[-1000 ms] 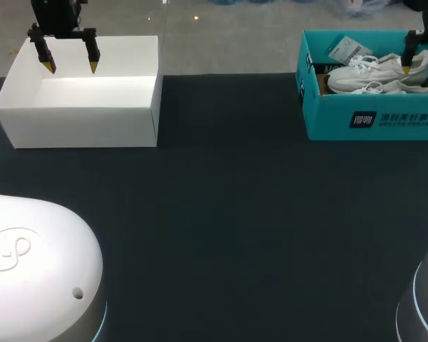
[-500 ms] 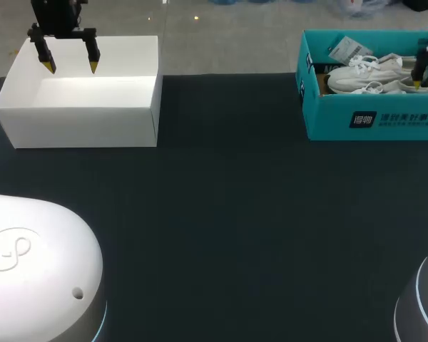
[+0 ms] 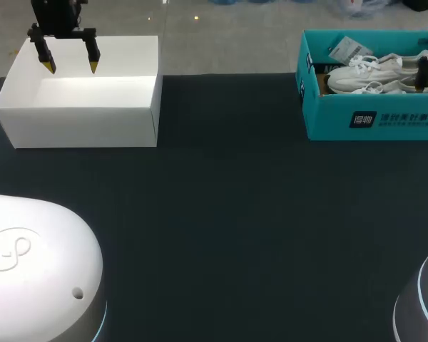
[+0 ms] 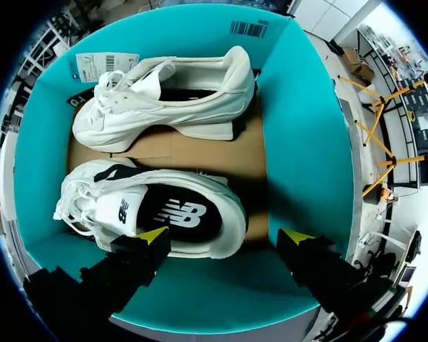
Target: Take the shoe out of the shoebox, open the shoe tongue, remove and reinsert the insole, then place the shoe into the shoebox
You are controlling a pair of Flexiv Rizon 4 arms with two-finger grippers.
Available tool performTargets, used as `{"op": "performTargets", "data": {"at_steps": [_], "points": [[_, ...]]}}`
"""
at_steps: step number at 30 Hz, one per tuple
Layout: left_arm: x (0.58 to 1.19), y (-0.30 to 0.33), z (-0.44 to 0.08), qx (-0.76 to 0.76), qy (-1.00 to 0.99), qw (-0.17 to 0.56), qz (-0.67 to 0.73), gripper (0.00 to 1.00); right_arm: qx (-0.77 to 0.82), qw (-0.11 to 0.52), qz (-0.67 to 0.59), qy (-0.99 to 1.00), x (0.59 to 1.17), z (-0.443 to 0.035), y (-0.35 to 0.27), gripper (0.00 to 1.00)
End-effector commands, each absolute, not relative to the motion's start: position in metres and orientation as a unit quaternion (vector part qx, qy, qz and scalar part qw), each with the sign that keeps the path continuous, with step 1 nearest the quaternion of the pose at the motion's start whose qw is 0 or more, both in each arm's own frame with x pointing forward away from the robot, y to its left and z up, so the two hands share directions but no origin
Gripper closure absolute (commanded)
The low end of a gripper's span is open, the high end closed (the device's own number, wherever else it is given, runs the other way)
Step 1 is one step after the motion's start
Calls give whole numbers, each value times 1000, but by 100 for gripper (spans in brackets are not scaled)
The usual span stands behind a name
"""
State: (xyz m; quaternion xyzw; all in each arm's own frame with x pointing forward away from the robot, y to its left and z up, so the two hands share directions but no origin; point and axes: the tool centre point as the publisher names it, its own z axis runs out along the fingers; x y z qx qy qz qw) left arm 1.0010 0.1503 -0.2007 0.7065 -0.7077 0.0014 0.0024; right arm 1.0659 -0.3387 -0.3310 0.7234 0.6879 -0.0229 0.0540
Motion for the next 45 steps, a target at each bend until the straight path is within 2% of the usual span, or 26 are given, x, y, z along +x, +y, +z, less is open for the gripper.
{"op": "performTargets", "data": {"at_steps": [1, 7, 8, 11, 12, 13, 32, 45], "points": [[1001, 150, -200, 707, -707, 1, 0, 0, 723, 48, -28, 688, 1073, -348, -339, 0], [1001, 150, -200, 707, -707, 1, 0, 0, 728, 42, -32, 684, 1072, -363, -339, 0], [1001, 150, -200, 707, -707, 1, 0, 0, 732, 41, -37, 679, 1072, -365, -340, 45], [1001, 150, -200, 707, -707, 1, 0, 0, 740, 43, -41, 669, 1073, -367, -343, 71], [1001, 150, -200, 707, -707, 1, 0, 0, 743, 45, -43, 666, 1073, -368, -344, 89], [1001, 150, -200, 707, -707, 1, 0, 0, 745, 46, -44, 664, 1074, -368, -346, 100], [1001, 150, -200, 707, -707, 1, 0, 0, 766, 61, -66, 636, 1067, -355, -362, 100], [1001, 150, -200, 707, -707, 1, 0, 0, 800, 87, -86, 587, 1072, -283, -372, 100]]}}
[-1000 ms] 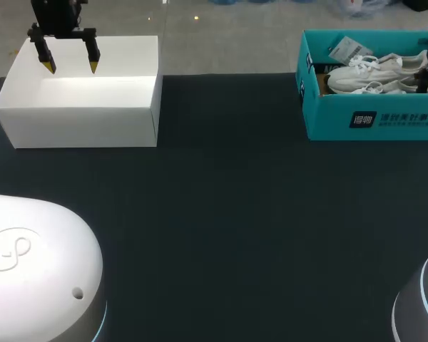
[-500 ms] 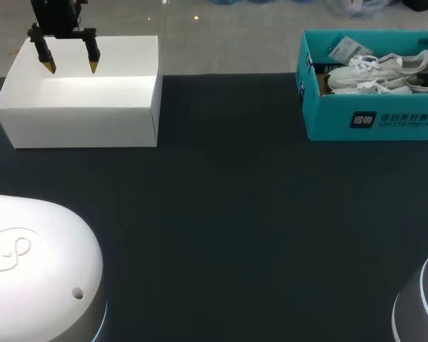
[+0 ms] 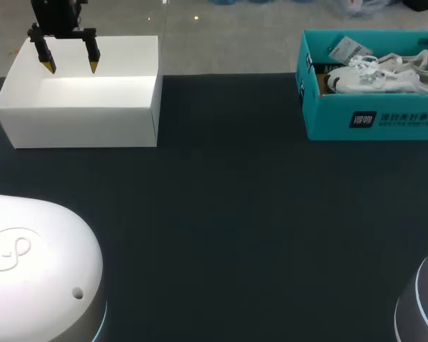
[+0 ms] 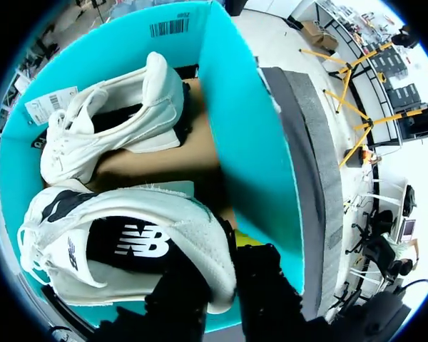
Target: Take the shoe out of the shoebox, open the shoe tongue, remove and reinsert the insole, then place the shoe into the shoebox
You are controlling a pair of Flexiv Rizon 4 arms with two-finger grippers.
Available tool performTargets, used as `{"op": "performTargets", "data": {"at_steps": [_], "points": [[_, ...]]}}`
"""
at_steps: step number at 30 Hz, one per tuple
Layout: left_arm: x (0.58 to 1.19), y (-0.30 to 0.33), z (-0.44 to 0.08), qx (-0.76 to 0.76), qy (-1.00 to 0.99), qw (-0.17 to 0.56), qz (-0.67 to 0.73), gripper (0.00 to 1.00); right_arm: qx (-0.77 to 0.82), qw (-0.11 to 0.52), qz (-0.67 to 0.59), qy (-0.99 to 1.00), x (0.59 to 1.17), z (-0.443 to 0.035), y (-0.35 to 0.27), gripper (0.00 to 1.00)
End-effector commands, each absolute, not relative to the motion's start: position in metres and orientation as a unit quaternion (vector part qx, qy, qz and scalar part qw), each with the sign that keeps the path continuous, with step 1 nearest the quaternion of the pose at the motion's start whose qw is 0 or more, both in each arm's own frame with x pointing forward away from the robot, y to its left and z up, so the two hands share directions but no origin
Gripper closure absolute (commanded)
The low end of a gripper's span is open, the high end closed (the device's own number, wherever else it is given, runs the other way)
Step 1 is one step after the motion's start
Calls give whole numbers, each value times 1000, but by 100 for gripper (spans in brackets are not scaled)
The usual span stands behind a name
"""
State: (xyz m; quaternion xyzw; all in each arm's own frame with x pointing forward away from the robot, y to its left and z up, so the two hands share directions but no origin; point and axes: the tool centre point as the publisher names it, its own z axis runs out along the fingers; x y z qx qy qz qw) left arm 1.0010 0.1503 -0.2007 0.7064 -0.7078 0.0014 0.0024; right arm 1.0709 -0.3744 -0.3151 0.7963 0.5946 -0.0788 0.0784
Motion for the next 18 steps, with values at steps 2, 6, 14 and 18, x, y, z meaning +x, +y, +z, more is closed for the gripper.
{"op": "performTargets", "data": {"at_steps": [2, 6, 14, 18], "points": [[1001, 150, -200, 707, -707, 1, 0, 0, 803, 90, -81, 583, 1072, -270, -373, 100], [1001, 150, -200, 707, -707, 1, 0, 0, 804, 107, -70, 580, 1071, -235, -373, 100], [1001, 150, -200, 707, -707, 1, 0, 0, 806, 125, -39, 577, 1059, -170, -364, 100], [1001, 150, -200, 707, -707, 1, 0, 0, 804, 131, -25, 579, 1050, -148, -357, 100]]}}
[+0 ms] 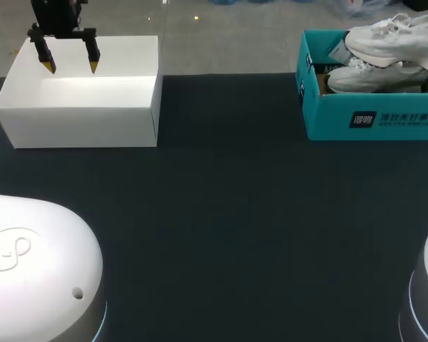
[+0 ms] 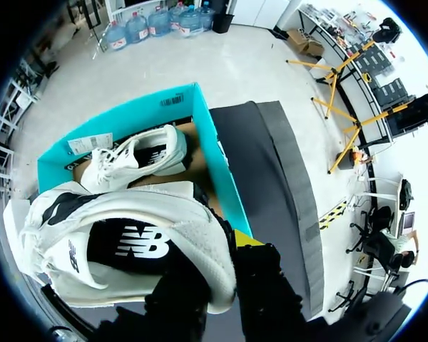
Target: Take the shoe out of the shoebox, open the shoe tongue, remove and reinsert the insole, then place the shoe into the shoebox
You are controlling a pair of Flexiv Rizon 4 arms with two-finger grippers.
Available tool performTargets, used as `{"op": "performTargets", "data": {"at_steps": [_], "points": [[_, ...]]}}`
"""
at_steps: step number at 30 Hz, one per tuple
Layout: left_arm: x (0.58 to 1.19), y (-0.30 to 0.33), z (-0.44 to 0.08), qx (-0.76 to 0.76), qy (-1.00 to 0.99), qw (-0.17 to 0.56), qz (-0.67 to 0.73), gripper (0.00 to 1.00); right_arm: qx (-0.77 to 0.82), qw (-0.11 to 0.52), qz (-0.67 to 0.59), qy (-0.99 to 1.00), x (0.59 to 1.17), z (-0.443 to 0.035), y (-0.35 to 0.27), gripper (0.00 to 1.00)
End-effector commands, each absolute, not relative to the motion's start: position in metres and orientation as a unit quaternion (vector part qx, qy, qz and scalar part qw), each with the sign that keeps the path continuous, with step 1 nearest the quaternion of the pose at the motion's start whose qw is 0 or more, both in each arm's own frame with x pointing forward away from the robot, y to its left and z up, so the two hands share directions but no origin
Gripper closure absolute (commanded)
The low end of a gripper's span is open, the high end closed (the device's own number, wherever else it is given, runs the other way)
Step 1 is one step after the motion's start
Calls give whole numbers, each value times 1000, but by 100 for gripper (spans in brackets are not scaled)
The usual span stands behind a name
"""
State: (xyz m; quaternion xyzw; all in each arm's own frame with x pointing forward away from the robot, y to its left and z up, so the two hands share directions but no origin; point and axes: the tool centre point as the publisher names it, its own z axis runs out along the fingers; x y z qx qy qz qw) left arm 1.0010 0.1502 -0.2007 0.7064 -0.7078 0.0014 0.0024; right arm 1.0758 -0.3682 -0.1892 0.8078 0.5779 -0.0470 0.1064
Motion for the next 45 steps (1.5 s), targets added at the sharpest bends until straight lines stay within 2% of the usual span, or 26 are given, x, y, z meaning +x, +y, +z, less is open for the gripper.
{"op": "performTargets", "data": {"at_steps": [1, 12, 19, 45], "points": [[1001, 150, -200, 707, -707, 1, 0, 0, 802, 134, -21, 581, 1047, -144, -355, 100], [1001, 150, -200, 707, -707, 1, 0, 0, 795, 163, -18, 584, 999, -130, -320, 100], [1001, 150, -200, 707, -707, 1, 0, 0, 789, 158, -6, 594, 953, -133, -274, 100], [1001, 150, -200, 707, -707, 1, 0, 0, 781, 169, -6, 601, 746, -152, -97, 100]]}}
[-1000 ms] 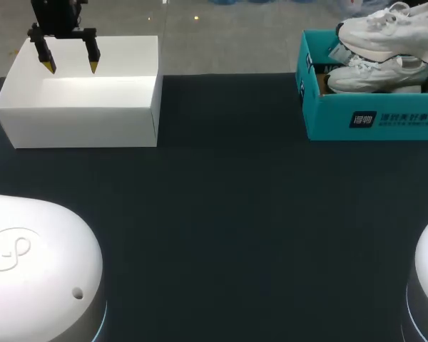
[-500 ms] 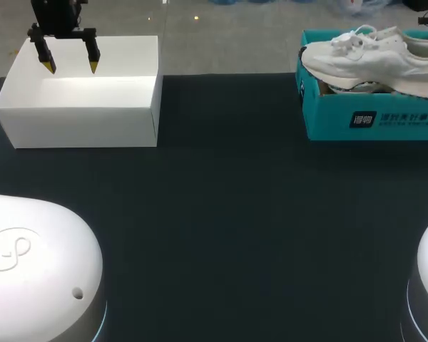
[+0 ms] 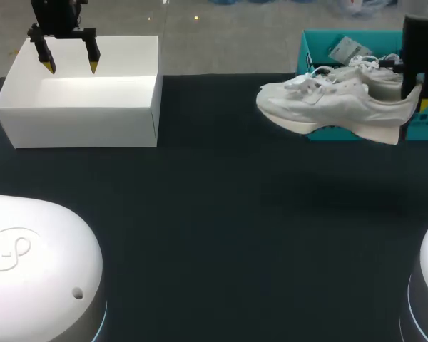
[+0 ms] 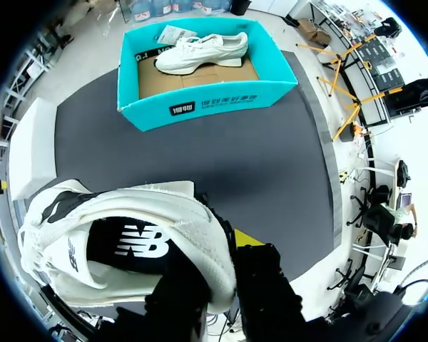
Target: Take the shoe out of the shoebox, open the shoe tongue, remove and reinsert the insole, then place the shoe into the shoebox
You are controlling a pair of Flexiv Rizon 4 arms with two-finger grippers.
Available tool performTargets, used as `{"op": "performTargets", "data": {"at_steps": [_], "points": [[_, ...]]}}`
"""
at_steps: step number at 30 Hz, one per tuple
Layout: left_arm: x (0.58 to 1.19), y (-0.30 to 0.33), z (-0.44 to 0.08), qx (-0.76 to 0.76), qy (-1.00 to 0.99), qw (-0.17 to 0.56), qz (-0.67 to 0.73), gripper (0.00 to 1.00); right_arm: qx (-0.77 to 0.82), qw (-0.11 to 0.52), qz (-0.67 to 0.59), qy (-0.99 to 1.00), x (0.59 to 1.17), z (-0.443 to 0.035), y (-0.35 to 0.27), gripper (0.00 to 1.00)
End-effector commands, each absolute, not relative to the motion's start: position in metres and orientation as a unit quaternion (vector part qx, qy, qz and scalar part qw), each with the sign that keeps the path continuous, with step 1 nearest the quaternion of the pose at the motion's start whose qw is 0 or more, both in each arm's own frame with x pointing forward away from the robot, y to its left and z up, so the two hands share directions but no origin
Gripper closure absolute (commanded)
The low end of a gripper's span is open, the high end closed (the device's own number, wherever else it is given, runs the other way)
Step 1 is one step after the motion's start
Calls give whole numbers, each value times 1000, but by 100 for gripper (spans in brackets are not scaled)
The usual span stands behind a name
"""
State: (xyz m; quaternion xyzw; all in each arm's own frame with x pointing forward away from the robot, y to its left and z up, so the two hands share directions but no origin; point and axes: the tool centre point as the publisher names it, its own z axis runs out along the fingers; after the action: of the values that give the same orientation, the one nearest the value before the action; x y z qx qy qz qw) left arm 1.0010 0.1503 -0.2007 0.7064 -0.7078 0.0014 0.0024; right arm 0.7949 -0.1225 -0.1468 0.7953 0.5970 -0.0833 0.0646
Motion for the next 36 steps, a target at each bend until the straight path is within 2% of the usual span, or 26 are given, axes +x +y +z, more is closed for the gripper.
{"op": "performTargets", "data": {"at_steps": [1, 12, 36], "points": [[1001, 150, -200, 707, -707, 1, 0, 0, 781, 169, -7, 601, 739, -154, -91, 100], [1001, 150, -200, 707, -707, 1, 0, 0, 779, 148, -1, 609, 693, -174, -35, 100], [1001, 150, -200, 707, -707, 1, 0, 0, 779, 148, -1, 609, 693, -174, -35, 100]]}}
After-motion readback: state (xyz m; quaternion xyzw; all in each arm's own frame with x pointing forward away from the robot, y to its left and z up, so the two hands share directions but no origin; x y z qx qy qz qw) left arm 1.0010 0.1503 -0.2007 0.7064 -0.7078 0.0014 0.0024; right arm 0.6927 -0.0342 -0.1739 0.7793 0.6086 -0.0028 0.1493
